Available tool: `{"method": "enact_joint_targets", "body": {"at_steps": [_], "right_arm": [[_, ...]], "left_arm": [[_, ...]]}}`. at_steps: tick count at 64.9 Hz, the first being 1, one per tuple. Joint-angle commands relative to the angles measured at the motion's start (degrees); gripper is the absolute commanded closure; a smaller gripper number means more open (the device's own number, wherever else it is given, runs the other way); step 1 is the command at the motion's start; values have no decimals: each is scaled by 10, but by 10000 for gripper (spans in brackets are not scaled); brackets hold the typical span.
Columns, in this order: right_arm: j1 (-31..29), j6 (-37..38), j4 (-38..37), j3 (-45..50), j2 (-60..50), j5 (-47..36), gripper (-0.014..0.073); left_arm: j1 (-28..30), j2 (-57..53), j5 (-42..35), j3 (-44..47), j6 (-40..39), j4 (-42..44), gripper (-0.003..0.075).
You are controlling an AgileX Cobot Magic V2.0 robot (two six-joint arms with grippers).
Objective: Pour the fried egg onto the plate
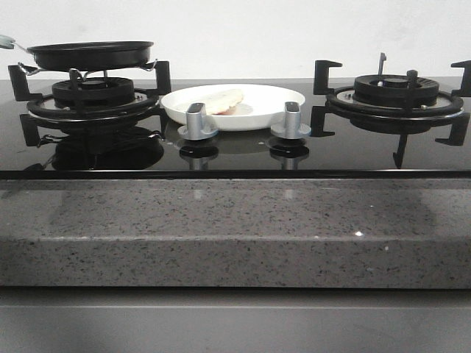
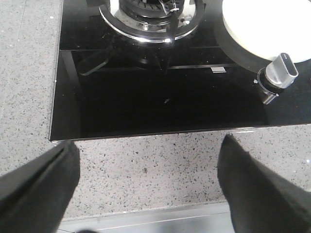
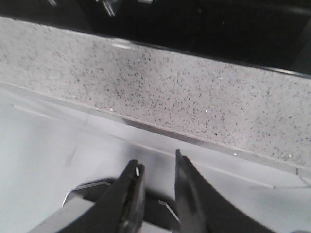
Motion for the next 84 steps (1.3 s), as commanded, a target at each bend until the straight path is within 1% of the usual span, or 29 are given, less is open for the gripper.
{"method": "enact_joint_targets", "body": {"at_steps": [1, 11, 14, 19, 30, 32, 34, 37, 41, 51, 55, 62, 64, 84], "right_arm": [[-1, -8, -1, -12, -12, -33, 393], [-1, -8, -1, -12, -15, -31, 394], [-1, -8, -1, -12, -15, -30, 409], [-1, -8, 0, -12, -15, -30, 476], [-1, -8, 0, -12, -15, -30, 655], [-1, -8, 0, -12, -15, -30, 667], [-1, -8, 0, -12, -15, -30, 659], [-1, -8, 0, -12, -15, -30, 662], [-1, -8, -1, -12, -15, -30, 664], [-1, -8, -1, -12, -15, -26, 664], [-1, -8, -1, -12, -15, -26, 664], [-1, -8, -1, -12, -15, -26, 664], [-1, -8, -1, -12, -15, -26, 664], [-1, -8, -1, -12, -15, -26, 664]], "left_arm": [[-4, 0, -38, -15, -5, -12, 155], [-4, 0, -38, -15, -5, -16, 155], [-4, 0, -37, -15, -5, -19, 155], [-4, 0, -36, -15, -5, -29, 155], [-4, 0, -37, -15, -5, -30, 155], [-4, 0, -37, -15, -5, -30, 157], [-4, 0, -37, -15, -5, -29, 169], [-4, 0, -37, -15, -5, -29, 199], [-4, 0, -36, -15, -5, -29, 274], [-4, 0, -36, -15, -5, -29, 521], [-4, 0, -37, -15, -5, -29, 603], [-4, 0, -37, -15, -5, -29, 716], [-4, 0, -37, -15, -5, -29, 738], [-4, 0, -37, -15, -5, -29, 739]]}}
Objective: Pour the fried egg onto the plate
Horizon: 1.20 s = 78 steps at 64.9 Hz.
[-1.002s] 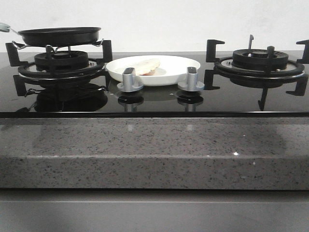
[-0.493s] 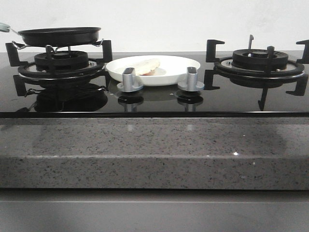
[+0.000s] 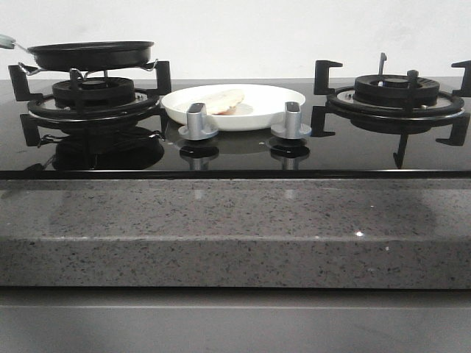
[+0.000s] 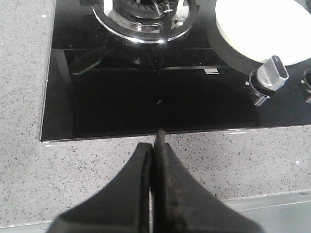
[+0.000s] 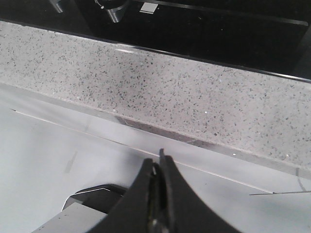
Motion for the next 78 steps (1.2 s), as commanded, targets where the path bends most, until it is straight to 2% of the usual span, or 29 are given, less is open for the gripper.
{"method": "enact_joint_targets", "body": {"at_steps": [1, 6, 16, 32, 44, 54, 78], "right_arm": [[-1, -7, -1, -15, 2, -29, 664], [-1, -7, -1, -15, 2, -29, 664], [-1, -7, -1, -15, 2, -29, 664], [-1, -7, -1, -15, 2, -29, 664], [-1, -7, -1, -15, 2, -29, 664], [-1, -7, -1, -15, 2, -29, 664], [-1, -7, -1, -15, 2, -29, 664]], "left_arm": [[-4, 0, -37, -15, -5, -12, 739], [-4, 0, -38, -15, -4, -8, 739], [-4, -5, -58, -3, -2, 63, 739], [-22, -122, -223, 116, -33, 143, 740], [-16, -234, -349, 250, -39, 153, 740], [-16, -302, -464, 355, -77, 153, 739], [-28, -399, -574, 484, -96, 161, 740]]}}
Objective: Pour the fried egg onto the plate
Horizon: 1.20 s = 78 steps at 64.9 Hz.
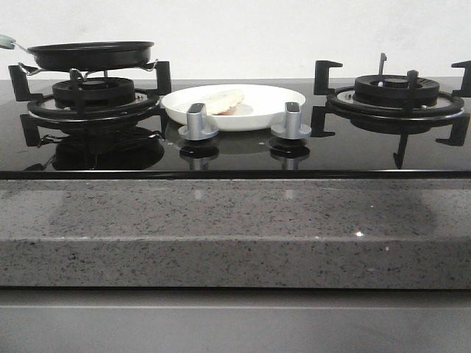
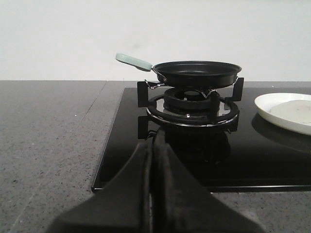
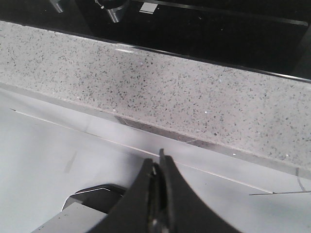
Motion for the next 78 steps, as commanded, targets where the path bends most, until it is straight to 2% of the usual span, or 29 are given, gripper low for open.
{"method": "enact_joint_targets", "body": {"at_steps": [1, 9, 20, 27, 37, 48, 66, 78], "right_arm": [[-1, -6, -1, -15, 2, -29, 664], [-1, -6, -1, -15, 2, -29, 664], [-1, -6, -1, -15, 2, -26, 664], [-1, -6, 0, -15, 2, -25, 664], [-1, -6, 0, -15, 2, -25, 664], [-1, -6, 0, -15, 2, -25, 664], [-1, -6, 0, -15, 2, -25, 664], [-1, -6, 0, -15, 2, -25, 664]], "left_arm": [[-11, -5, -84, 8, -7, 14, 740], [-5, -7, -133, 14, -2, 81, 740], [6, -11, -134, 15, -4, 69, 740], [-1, -11, -134, 15, -6, 20, 740], [-17, -11, -116, 15, -7, -5, 740], [-18, -11, -59, 15, -19, -6, 740], [-17, -11, -67, 15, -19, -5, 740], [9, -11, -67, 15, -19, -15, 739]]}}
